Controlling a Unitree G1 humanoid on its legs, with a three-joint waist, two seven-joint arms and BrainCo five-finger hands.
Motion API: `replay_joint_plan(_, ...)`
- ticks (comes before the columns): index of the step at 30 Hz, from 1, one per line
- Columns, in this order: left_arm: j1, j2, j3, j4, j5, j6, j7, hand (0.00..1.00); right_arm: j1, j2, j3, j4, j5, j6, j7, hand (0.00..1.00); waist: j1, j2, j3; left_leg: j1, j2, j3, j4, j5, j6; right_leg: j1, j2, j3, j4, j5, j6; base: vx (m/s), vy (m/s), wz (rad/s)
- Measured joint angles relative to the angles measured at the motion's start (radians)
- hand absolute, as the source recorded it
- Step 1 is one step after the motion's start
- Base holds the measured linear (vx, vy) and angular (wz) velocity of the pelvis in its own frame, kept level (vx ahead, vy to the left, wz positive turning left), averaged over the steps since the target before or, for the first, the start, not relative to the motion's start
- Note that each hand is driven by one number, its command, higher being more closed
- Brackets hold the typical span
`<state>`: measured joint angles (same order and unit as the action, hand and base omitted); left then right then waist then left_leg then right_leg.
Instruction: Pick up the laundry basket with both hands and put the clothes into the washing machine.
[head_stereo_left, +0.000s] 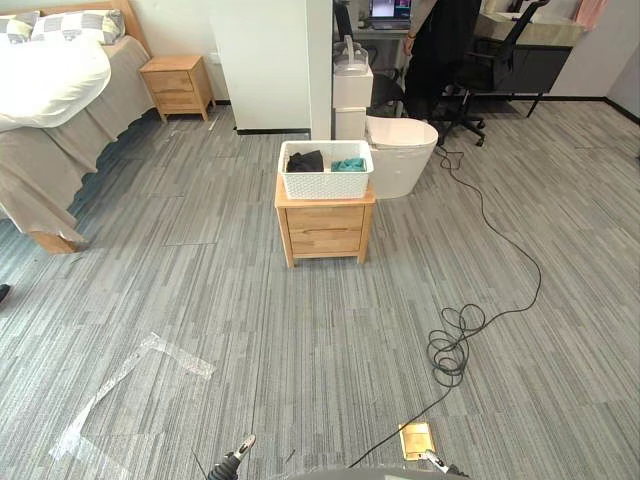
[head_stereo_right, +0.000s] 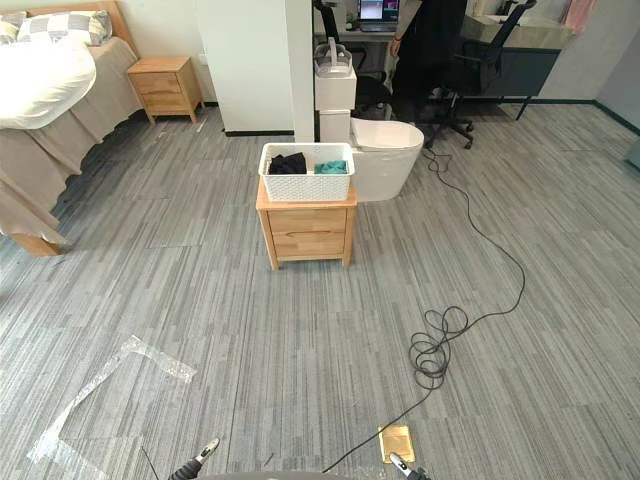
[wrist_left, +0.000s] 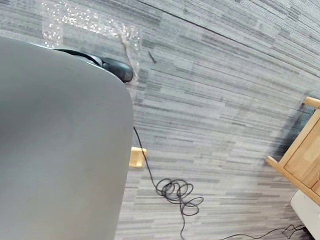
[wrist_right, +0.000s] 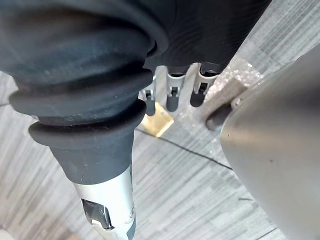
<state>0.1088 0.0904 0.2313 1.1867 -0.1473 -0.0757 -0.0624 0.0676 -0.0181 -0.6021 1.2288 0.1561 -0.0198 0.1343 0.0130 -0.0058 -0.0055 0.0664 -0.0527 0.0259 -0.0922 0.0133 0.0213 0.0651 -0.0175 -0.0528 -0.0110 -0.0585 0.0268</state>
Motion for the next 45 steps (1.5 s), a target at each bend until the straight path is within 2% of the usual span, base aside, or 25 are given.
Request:
replay_joint_plan(3, 0.000, 0.000, 0.000, 0.000, -0.002, 0.000, -0.001, 0.00, 0.000, 0.000, 0.000, 0.000, 0.000, 0.000, 0.000, 0.00, 0.000, 0.000, 0.000, 0.000, 0.000, 0.000, -0.001, 0.000, 0.000, -0.002, 0.000, 0.000, -0.001, -0.002, 0.003, -0.04, -0.006, 0.00)
replay_joint_plan(8, 0.004, -0.006, 0.016, 0.000, -0.077, 0.000, 0.000, 0.00, -0.001, 0.000, -0.001, 0.000, 0.001, 0.000, 0.000, 0.00, 0.001, -0.002, -0.001, -0.004, -0.001, -0.005, -0.001, 0.003, 0.004, 0.001, 0.000, -0.006, -0.009, -0.001, 0.002, 0.01, -0.009, 0.02)
replay_joint_plan(29, -0.022, -0.024, 0.015, 0.000, -0.076, 0.000, 0.001, 0.00, -0.012, -0.001, 0.000, 0.002, 0.002, 0.000, 0.002, 0.00, -0.001, 0.000, -0.001, -0.004, -0.001, -0.016, -0.001, 0.004, 0.006, 0.007, 0.000, -0.019, -0.013, 0.000, -0.001, 0.00, -0.009, 0.02)
replay_joint_plan(37, -0.036, -0.028, 0.009, 0.000, -0.074, 0.000, 0.003, 0.00, -0.030, -0.005, 0.001, 0.001, 0.001, 0.001, 0.002, 0.00, 0.002, 0.005, 0.007, -0.028, -0.001, 0.001, 0.000, 0.001, 0.006, -0.033, 0.000, 0.001, 0.008, -0.002, 0.002, 0.00, 0.001, -0.07)
replay_joint_plan(40, -0.060, -0.030, -0.016, -0.003, -0.052, 0.000, 0.004, 0.00, -0.052, -0.009, 0.000, -0.029, 0.001, 0.002, 0.001, 0.00, -0.001, 0.008, 0.058, -0.039, -0.020, 0.001, 0.045, -0.043, 0.032, -0.096, -0.024, 0.003, 0.166, -0.091, 0.029, -0.01, 0.016, 0.02)
replay_joint_plan(41, -0.069, -0.029, -0.025, -0.012, -0.035, -0.001, 0.004, 0.00, -0.045, -0.009, 0.000, -0.038, 0.002, 0.002, 0.001, 0.00, -0.003, -0.003, 0.081, -0.042, -0.036, -0.001, 0.079, -0.072, 0.042, -0.131, -0.049, 0.001, 0.281, -0.144, 0.066, -0.01, 0.042, 0.01)
replay_joint_plan(42, -0.083, -0.032, -0.023, -0.018, -0.031, -0.001, 0.004, 0.00, -0.040, -0.008, 0.006, -0.046, 0.004, 0.004, 0.001, 0.00, 0.003, 0.006, 0.093, -0.054, -0.042, 0.001, 0.108, -0.091, 0.060, -0.219, -0.065, -0.002, 0.479, -0.160, 0.070, -0.03, 0.045, 0.05)
replay_joint_plan(43, -0.085, -0.039, -0.023, -0.021, -0.028, 0.000, 0.004, 0.00, -0.040, 0.001, 0.015, -0.076, 0.027, 0.005, 0.003, 0.00, 0.000, 0.003, 0.111, -0.053, -0.043, 0.000, 0.139, -0.110, 0.063, -0.293, -0.078, -0.009, 0.651, -0.140, 0.049, -0.01, 0.043, 0.05)
replay_joint_plan(44, -0.085, -0.038, -0.021, -0.022, -0.028, 0.000, 0.005, 0.00, -0.037, 0.009, 0.022, -0.101, 0.040, 0.003, 0.006, 0.00, -0.006, -0.004, 0.121, -0.047, -0.044, -0.002, 0.160, -0.125, 0.068, -0.344, -0.089, -0.015, 0.747, -0.128, 0.028, 0.11, 0.045, 0.15)
replay_joint_plan(45, -0.084, -0.039, 0.007, -0.042, -0.027, 0.002, 0.006, 0.00, -0.025, 0.012, 0.042, -0.125, 0.052, -0.001, 0.008, 0.00, -0.008, -0.006, 0.139, -0.031, -0.035, -0.005, 0.210, -0.169, 0.073, -0.413, -0.096, -0.030, 0.903, -0.134, 0.031, 0.16, 0.031, 0.07)
